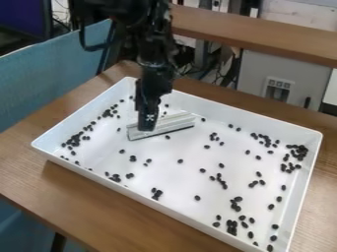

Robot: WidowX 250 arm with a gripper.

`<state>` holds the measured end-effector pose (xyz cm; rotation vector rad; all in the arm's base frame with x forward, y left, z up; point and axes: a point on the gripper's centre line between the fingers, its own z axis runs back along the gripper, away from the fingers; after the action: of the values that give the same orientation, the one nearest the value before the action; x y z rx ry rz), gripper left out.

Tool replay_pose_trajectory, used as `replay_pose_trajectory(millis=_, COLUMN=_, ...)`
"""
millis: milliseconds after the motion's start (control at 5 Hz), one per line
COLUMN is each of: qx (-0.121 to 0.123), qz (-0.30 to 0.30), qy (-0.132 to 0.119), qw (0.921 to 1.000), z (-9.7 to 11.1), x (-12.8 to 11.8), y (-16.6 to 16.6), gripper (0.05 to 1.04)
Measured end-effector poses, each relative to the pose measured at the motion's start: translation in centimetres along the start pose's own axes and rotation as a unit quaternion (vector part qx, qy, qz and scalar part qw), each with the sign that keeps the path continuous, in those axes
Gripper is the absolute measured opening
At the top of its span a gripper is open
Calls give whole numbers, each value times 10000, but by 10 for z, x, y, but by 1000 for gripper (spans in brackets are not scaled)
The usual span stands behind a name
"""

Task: Sweep into pile

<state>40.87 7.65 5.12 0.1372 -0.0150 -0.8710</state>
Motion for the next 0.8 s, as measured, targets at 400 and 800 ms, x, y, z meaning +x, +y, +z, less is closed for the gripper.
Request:
replay_pose_trajectory(millis=400, qx=-306, qz=-213, qy=-280, qw=9989, z=-29, x=8, y=7, gripper=667)
replay_pose_trajectory(millis=800, qx=-466, qz=-106, qy=-401, qw=9981, z=-30, x=13, y=4, gripper=380)
